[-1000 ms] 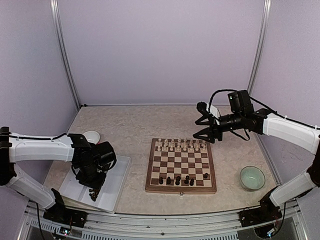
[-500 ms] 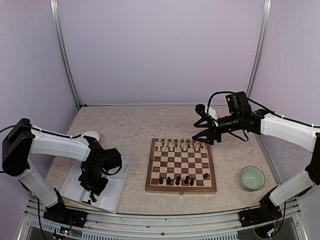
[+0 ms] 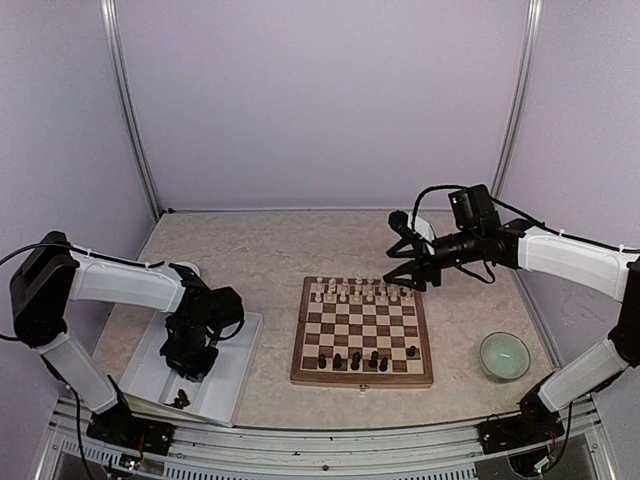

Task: Set up the chess pieces on the board
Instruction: Pick up the chess pile from the storage box.

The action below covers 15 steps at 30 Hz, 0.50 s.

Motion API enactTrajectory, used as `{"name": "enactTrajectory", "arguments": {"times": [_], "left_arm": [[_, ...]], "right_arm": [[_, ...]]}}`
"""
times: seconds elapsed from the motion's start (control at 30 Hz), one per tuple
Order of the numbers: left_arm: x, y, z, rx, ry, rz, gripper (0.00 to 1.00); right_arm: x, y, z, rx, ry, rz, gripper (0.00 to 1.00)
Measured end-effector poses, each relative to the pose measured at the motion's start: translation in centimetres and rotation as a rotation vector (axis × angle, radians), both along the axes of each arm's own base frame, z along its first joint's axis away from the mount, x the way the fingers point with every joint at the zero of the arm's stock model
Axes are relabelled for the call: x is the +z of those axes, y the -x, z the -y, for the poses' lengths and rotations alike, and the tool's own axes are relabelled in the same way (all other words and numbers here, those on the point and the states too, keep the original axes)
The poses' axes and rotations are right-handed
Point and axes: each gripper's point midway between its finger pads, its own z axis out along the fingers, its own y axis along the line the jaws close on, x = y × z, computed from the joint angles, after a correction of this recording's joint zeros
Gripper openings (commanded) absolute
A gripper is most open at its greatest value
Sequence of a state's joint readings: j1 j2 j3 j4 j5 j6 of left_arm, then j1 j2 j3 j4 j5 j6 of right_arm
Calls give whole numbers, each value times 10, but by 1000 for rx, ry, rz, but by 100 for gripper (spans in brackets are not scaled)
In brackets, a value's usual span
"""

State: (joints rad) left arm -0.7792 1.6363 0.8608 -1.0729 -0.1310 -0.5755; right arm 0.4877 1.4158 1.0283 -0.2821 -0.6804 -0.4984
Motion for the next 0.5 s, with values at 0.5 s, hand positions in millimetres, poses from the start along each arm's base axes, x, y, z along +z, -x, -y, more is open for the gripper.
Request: {"name": "enactTrajectory", "arguments": {"times": [0.5], "left_arm": [[29,-13,25,41,146,176,0]], "right_arm": [[-4,3,-2,16,-4,-34,66]]}}
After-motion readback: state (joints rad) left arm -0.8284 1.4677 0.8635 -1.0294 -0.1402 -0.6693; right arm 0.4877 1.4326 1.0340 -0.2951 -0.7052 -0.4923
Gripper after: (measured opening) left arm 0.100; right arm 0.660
